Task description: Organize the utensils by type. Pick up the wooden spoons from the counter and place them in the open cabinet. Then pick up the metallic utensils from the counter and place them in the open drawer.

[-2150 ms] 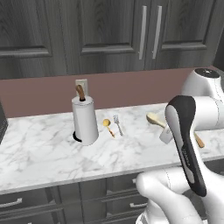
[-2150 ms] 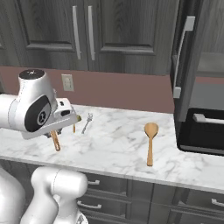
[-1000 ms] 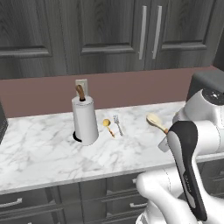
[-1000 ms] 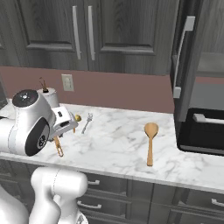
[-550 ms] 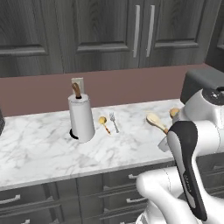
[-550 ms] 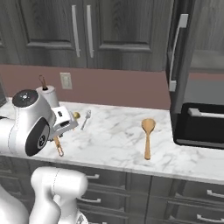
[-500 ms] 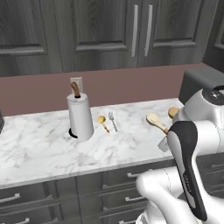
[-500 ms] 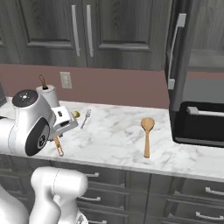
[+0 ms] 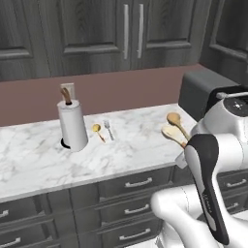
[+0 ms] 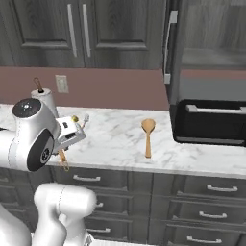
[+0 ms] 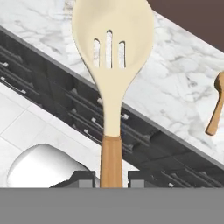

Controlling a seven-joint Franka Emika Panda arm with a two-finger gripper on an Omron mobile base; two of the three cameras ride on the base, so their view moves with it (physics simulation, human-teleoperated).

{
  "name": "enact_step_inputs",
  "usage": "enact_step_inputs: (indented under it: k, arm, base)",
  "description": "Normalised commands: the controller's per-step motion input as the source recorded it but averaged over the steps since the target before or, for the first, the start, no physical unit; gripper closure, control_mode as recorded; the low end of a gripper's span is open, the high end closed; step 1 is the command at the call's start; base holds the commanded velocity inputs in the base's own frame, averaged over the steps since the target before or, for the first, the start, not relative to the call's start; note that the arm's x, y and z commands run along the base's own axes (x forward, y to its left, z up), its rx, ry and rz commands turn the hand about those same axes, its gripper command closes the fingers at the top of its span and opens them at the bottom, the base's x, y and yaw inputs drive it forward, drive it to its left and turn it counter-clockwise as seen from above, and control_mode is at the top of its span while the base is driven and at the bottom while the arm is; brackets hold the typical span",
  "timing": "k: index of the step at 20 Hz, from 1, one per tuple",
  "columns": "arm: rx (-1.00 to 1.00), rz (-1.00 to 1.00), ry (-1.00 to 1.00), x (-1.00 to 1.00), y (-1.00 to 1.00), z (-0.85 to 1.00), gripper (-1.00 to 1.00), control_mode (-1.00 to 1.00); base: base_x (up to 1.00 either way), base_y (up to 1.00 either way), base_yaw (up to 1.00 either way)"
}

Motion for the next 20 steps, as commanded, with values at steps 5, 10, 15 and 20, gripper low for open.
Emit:
enact_step_inputs:
  k: [5, 10, 15, 20]
  arm:
    - [0.0, 0.0, 0.0, 0.0, 0.0, 0.0, 1.0, 1.0]
    - [0.0, 0.0, 0.0, 0.0, 0.0, 0.0, 1.0, 1.0]
    - [0.0, 0.0, 0.0, 0.0, 0.0, 0.0, 1.0, 1.0]
    - [0.0, 0.0, 0.0, 0.0, 0.0, 0.0, 1.0, 1.0]
  base:
    - [-0.3, -0.6, -0.27]
    - [-0.12, -0.68, -0.22]
    - [0.0, -0.84, -0.17]
    - [0.0, -0.86, -0.14]
